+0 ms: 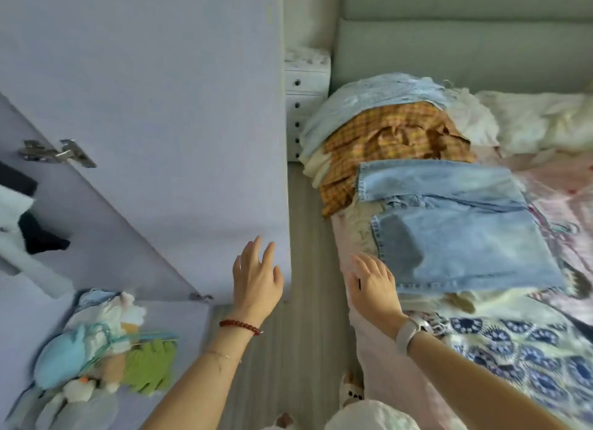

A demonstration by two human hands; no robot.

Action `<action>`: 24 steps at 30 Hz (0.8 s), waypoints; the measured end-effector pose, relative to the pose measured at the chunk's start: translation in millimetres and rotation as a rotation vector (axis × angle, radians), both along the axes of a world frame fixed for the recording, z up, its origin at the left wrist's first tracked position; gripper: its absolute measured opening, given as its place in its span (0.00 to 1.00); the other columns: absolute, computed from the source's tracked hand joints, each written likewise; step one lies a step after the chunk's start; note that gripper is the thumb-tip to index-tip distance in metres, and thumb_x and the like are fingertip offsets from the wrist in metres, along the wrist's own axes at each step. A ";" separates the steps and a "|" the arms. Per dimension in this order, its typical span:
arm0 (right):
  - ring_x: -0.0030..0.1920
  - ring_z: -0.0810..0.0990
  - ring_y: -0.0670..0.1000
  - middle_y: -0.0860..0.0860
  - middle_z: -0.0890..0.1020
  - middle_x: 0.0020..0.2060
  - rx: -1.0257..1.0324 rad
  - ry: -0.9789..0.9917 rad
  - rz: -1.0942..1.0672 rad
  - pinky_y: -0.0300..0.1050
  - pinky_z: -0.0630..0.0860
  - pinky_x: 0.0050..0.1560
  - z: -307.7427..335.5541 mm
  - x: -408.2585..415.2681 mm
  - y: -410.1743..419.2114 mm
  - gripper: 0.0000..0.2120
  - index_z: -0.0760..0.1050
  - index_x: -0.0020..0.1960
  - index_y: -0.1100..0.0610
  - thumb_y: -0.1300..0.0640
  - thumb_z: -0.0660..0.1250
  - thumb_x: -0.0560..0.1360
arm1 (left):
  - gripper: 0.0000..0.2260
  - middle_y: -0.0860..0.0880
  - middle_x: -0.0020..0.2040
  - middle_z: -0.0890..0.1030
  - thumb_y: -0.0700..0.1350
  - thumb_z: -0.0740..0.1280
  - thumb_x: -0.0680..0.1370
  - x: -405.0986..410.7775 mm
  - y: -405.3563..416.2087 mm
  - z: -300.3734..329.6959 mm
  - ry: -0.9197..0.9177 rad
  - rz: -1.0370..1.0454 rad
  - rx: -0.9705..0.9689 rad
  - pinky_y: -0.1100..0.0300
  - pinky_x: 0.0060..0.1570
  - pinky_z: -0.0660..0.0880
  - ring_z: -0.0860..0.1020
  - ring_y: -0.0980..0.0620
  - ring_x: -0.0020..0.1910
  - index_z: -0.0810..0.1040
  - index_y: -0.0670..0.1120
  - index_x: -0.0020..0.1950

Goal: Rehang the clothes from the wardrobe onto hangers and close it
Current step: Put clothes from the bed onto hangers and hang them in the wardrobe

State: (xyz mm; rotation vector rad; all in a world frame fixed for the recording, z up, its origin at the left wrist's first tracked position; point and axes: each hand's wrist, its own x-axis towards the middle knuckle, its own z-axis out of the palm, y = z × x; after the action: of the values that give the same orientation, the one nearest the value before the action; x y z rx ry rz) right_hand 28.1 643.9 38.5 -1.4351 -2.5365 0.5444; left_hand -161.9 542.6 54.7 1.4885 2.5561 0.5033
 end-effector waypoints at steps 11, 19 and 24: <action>0.66 0.65 0.55 0.56 0.69 0.66 -0.268 -0.015 -0.792 0.50 0.63 0.67 -67.1 317.5 8.1 0.19 0.66 0.67 0.58 0.58 0.57 0.77 | 0.21 0.46 0.74 0.58 0.47 0.57 0.79 284.0 148.5 -48.5 -0.034 -0.712 -0.218 0.53 0.69 0.59 0.58 0.48 0.72 0.62 0.47 0.73; 0.63 0.66 0.62 0.62 0.69 0.64 -0.440 -0.017 -1.191 0.57 0.64 0.64 -119.7 507.6 10.4 0.18 0.65 0.65 0.64 0.60 0.56 0.76 | 0.23 0.46 0.75 0.55 0.45 0.56 0.79 462.1 169.4 -114.5 -0.133 -0.961 -0.503 0.52 0.72 0.52 0.55 0.47 0.73 0.58 0.48 0.74; 0.69 0.61 0.63 0.64 0.62 0.69 -0.422 -0.078 -1.236 0.62 0.59 0.68 -151.2 579.5 38.1 0.23 0.59 0.69 0.65 0.61 0.57 0.75 | 0.24 0.46 0.76 0.51 0.47 0.55 0.80 503.4 173.3 -151.7 -0.046 -1.025 -0.670 0.49 0.72 0.49 0.50 0.47 0.75 0.54 0.50 0.75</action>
State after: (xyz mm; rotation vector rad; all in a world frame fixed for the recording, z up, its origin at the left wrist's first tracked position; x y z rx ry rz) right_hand 607.6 681.9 -112.7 -2.7302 -1.1164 0.7437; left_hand 341.5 715.9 -97.0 2.0793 1.3410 -0.4054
